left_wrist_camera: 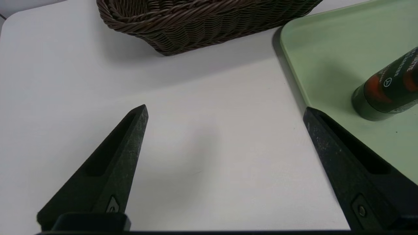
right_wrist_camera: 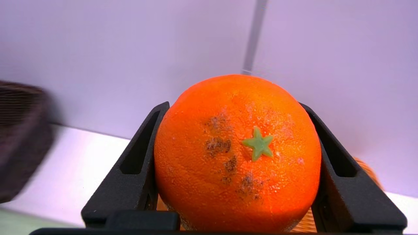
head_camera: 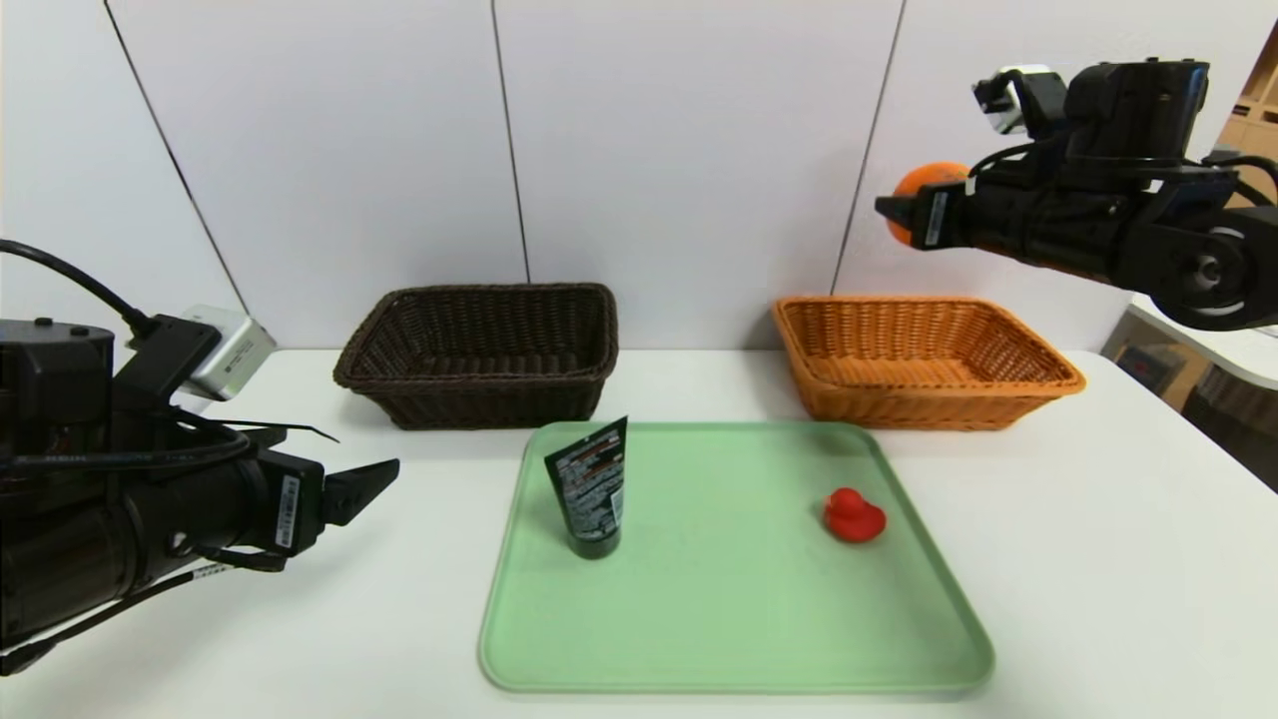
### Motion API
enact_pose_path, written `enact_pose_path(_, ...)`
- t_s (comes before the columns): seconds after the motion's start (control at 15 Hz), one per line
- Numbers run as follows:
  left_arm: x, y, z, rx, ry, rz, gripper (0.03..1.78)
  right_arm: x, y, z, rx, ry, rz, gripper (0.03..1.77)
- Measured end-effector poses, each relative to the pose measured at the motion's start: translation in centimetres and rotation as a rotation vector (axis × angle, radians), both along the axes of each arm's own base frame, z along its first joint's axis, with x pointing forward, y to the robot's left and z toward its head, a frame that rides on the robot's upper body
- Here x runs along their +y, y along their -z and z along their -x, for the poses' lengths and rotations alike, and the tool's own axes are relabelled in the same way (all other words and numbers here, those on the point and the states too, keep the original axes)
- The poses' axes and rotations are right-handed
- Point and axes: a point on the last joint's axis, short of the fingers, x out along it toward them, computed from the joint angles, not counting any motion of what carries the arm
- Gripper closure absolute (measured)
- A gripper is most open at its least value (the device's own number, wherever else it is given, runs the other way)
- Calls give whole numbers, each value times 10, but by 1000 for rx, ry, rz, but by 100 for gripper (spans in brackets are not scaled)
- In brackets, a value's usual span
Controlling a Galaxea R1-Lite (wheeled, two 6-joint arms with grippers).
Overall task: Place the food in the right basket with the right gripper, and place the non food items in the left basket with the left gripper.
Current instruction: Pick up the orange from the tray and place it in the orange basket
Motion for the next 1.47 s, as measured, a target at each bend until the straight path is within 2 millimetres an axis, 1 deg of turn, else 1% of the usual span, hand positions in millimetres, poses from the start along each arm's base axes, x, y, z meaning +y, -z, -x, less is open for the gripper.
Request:
enact_pose_path(0.2,0,0,0,-1,1,-1,12,-21,22,-23,68,45,8,61)
enact_pose_path(0.47,0,-1,-1,-1,2,-1,12,-34,55,-42,174,73,4,61)
enact_pose_path(0.6,0,-1,-1,-1,2,-1,12,-37,69,-46,216,66,2,61)
enact_pose_path(0.73,0,0,-1,1,2,1,12,-40,77,-49,242,71,3,61)
enact_pose_path(1.07,-1,0,-3,4,3,-1,12,-45,93,-54,283,79,3,61)
enact_pose_path(1.47,-2,-1,-6,1,2,0,12,-45,113,-59,332,71,5,61)
